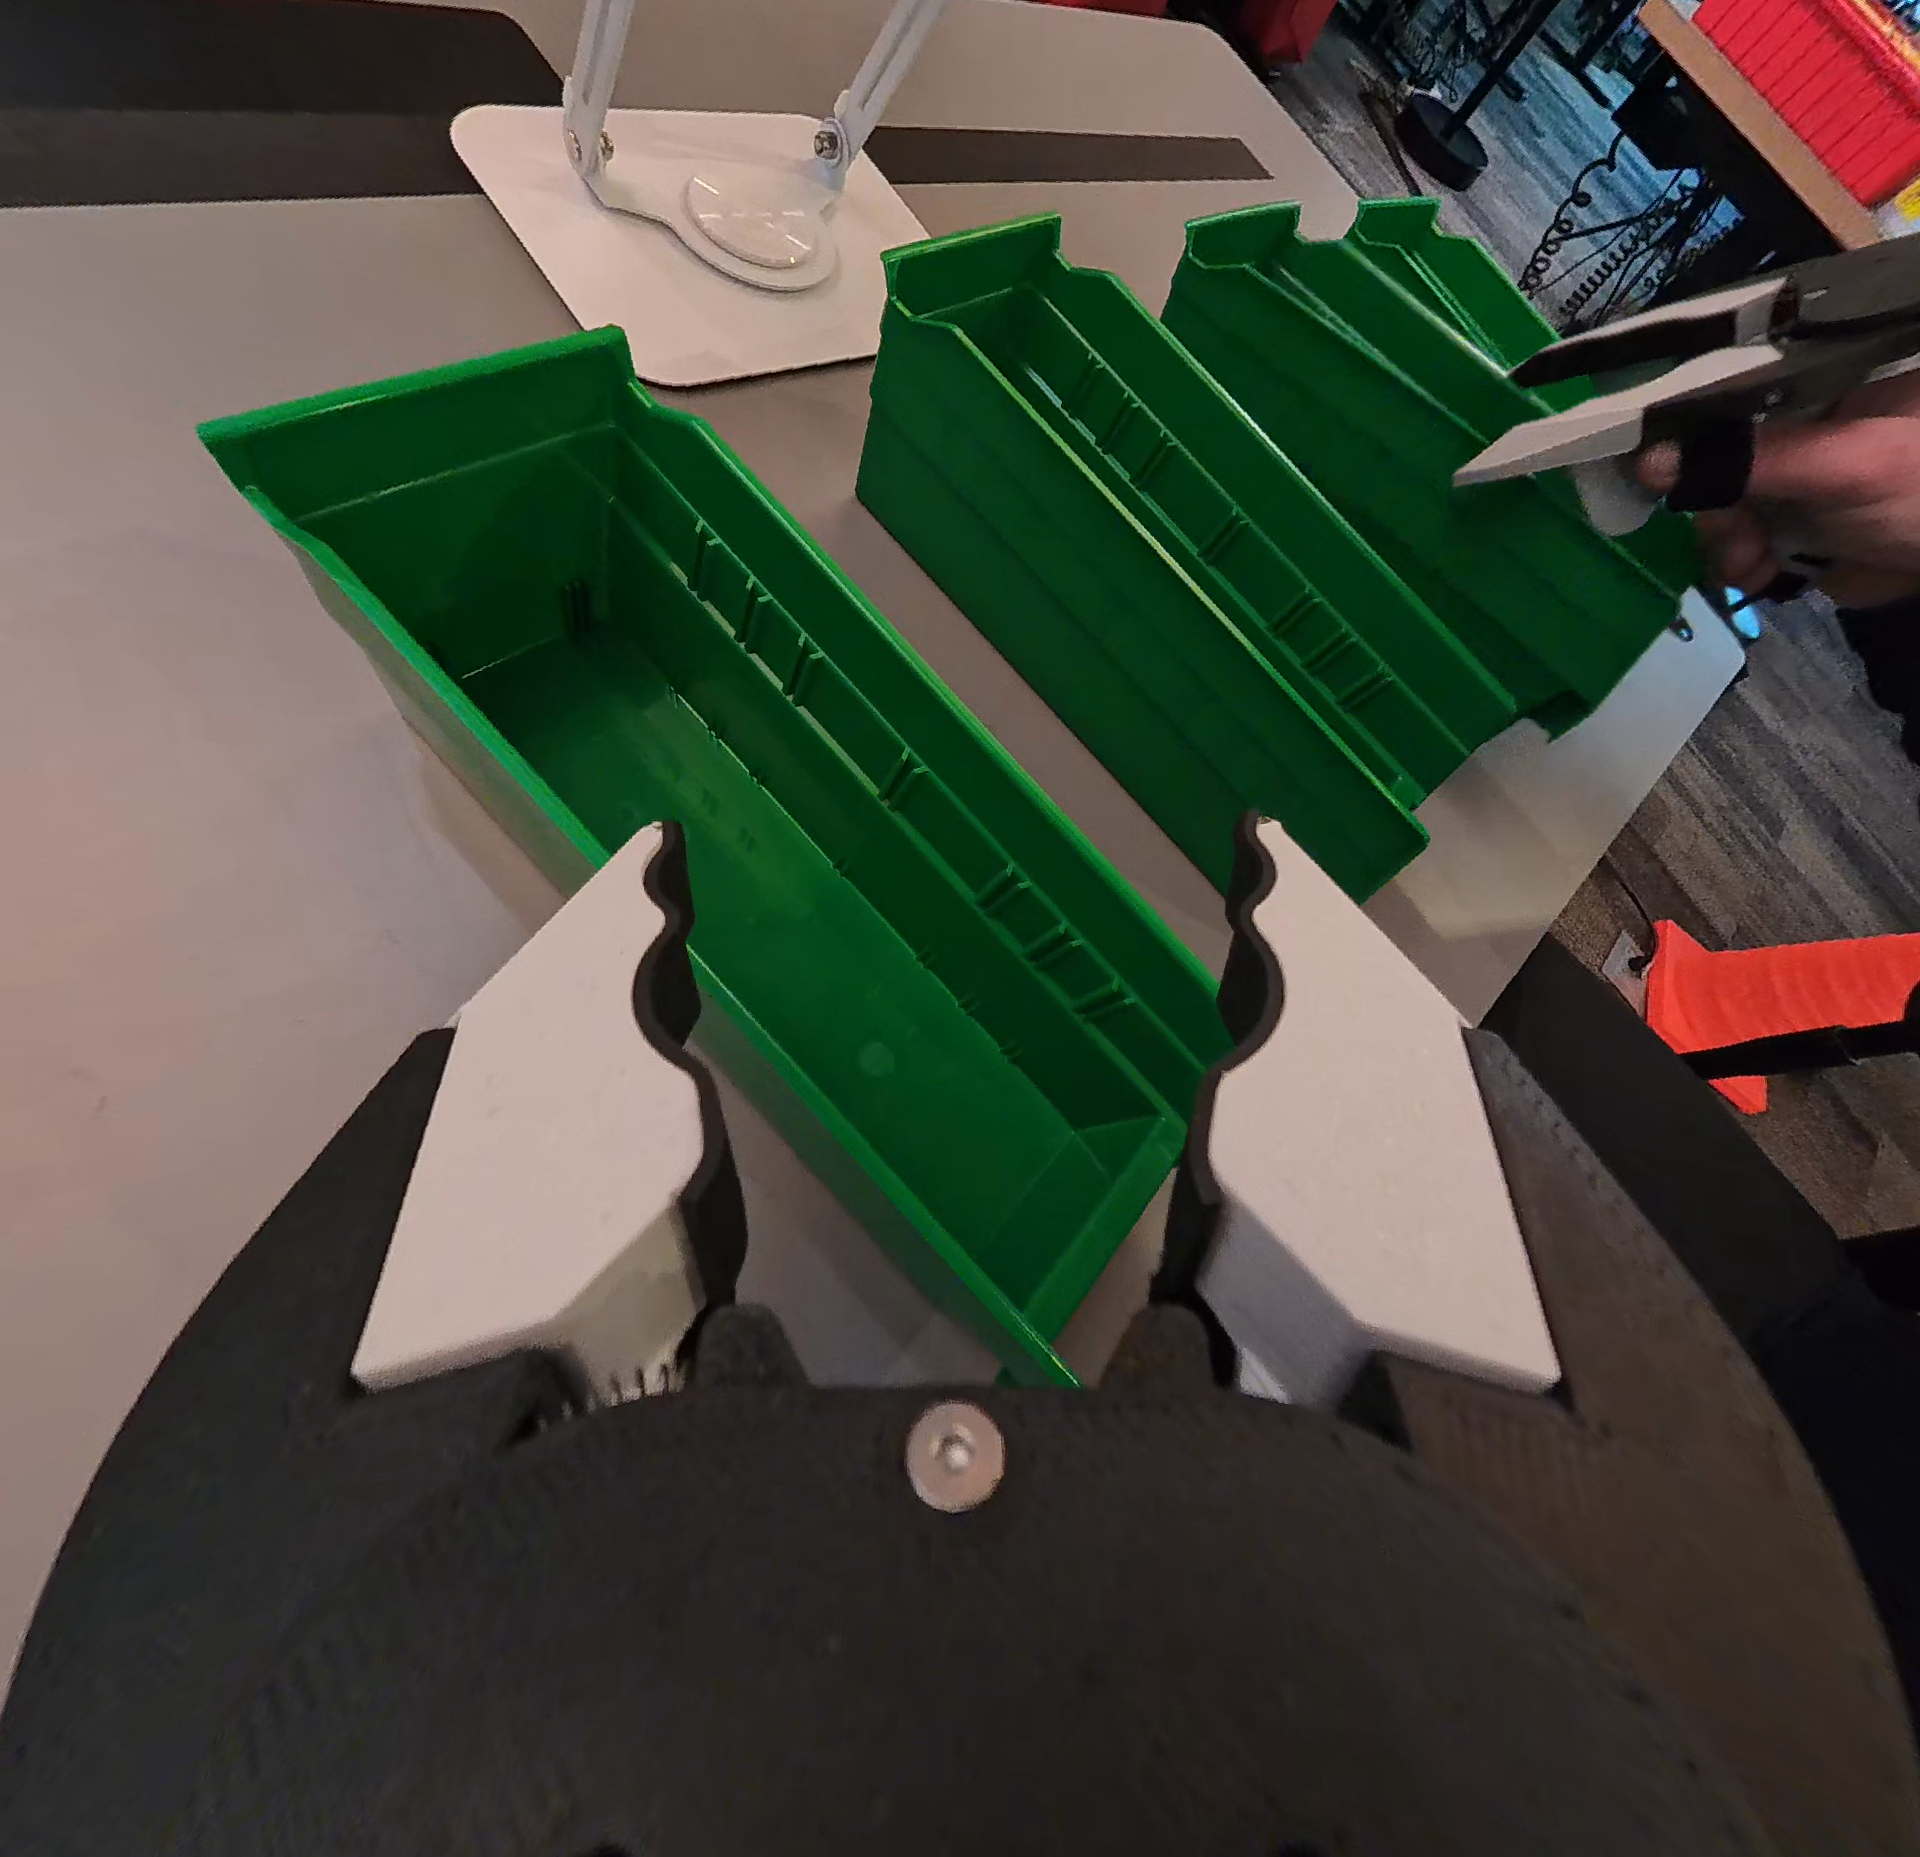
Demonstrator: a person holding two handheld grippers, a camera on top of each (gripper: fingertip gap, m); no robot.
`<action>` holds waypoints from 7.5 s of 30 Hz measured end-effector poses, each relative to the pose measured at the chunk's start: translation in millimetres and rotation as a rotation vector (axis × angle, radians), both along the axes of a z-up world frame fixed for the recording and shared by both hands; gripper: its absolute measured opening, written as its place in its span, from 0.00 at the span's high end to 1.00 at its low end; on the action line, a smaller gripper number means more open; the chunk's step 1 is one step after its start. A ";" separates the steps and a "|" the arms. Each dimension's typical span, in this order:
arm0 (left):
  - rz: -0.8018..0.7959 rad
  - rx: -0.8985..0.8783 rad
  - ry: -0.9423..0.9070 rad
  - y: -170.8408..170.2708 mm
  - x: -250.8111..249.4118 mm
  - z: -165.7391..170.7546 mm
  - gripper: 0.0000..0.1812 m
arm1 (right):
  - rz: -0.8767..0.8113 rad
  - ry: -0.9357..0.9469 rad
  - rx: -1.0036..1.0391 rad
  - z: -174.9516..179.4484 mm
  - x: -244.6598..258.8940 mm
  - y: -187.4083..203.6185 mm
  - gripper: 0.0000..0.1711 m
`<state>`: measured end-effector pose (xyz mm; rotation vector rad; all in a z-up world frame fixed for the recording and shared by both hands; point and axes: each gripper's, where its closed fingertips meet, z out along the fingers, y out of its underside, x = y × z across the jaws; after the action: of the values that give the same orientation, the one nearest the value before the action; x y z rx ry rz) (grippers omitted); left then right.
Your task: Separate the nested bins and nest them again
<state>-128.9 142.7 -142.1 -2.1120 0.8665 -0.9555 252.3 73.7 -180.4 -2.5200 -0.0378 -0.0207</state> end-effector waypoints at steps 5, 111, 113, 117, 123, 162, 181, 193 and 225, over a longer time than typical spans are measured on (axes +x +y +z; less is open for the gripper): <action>-0.006 -0.002 0.009 -1.2 2.3 -2.3 0.44 | 0.000 0.013 0.039 14.0 1.8 1.3 0.45; -0.056 -0.063 0.106 -11.6 13.4 -39.0 0.44 | 0.091 -0.096 0.285 62.9 84.8 -35.4 0.41; -0.059 -0.063 0.107 -12.1 14.6 -39.7 0.44 | 0.165 -0.084 0.297 74.4 59.0 -32.8 0.42; -0.068 -0.063 0.114 -13.9 16.7 -40.7 0.44 | 0.232 -0.030 0.343 88.7 1.7 -21.8 0.35; -0.065 -0.062 0.105 -13.0 15.7 -38.8 0.44 | 0.252 0.127 0.195 63.8 -102.1 -1.8 0.21; -0.039 -0.063 0.033 -4.2 -0.7 -26.6 0.44 | 0.512 -0.196 -0.145 -21.9 -124.5 40.7 0.43; -0.039 -0.066 0.029 -3.8 0.9 -27.8 0.45 | 0.383 -0.157 0.076 103.7 -47.5 20.2 0.45; -0.052 -0.070 0.056 -8.5 8.6 -33.2 0.44 | 0.159 -0.346 -0.029 120.4 103.2 -54.5 0.45; -0.083 -0.190 0.058 -23.9 15.5 -40.7 0.44 | 0.139 -0.371 0.062 99.5 91.8 -47.0 0.33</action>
<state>-113.4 118.7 -182.9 -2.2891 0.9307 -1.0606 344.1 26.7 -80.9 -2.4126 -0.3563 -0.4258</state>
